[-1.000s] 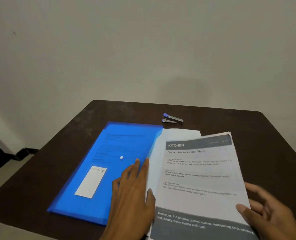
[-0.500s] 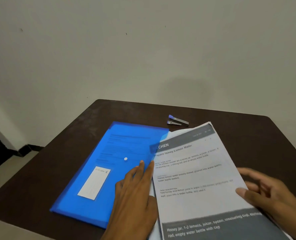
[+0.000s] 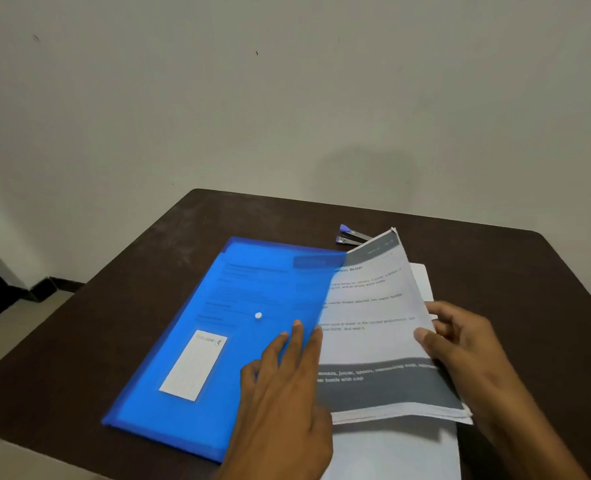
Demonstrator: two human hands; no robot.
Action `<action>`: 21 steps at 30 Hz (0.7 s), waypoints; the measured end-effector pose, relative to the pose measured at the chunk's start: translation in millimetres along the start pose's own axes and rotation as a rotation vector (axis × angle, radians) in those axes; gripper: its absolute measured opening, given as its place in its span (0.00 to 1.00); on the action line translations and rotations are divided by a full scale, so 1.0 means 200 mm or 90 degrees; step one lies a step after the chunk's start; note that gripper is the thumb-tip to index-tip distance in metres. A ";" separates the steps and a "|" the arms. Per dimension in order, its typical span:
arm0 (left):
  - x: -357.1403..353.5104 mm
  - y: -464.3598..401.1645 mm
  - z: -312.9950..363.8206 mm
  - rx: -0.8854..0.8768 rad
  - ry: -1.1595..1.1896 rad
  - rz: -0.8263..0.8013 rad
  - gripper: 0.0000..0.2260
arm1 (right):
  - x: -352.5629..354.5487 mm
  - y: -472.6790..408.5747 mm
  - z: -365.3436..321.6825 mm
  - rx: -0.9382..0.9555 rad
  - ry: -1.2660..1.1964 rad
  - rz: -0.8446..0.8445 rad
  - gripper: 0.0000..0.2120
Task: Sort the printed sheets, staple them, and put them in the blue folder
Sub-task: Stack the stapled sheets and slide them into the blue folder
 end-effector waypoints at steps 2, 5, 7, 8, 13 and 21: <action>-0.01 -0.01 0.01 0.007 0.001 -0.011 0.42 | -0.05 0.00 0.02 0.006 -0.006 0.036 0.14; 0.01 -0.02 0.04 0.006 0.006 -0.008 0.42 | -0.17 0.02 0.03 0.002 -0.002 0.055 0.12; 0.00 -0.03 0.03 0.010 0.008 -0.004 0.43 | -0.31 0.04 0.03 0.009 -0.008 0.016 0.11; -0.01 -0.03 0.04 0.013 -0.002 -0.006 0.44 | -0.38 0.06 0.02 0.023 -0.009 0.000 0.11; -0.07 -0.09 0.01 -0.048 -0.069 0.092 0.36 | -0.59 0.07 -0.15 0.117 0.097 0.021 0.06; -0.11 -0.04 -0.05 -0.052 -0.029 0.032 0.38 | -0.77 0.06 -0.26 0.139 0.569 -0.131 0.18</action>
Point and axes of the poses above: each hand's wrist, its own y-axis away from the middle knuckle, its own x-axis out of the back of the hand, z = x × y, the point moved 10 cm from there along -y, towards the middle knuckle, and after that the axes turned 10 degrees about y, right-handed, at the moved point
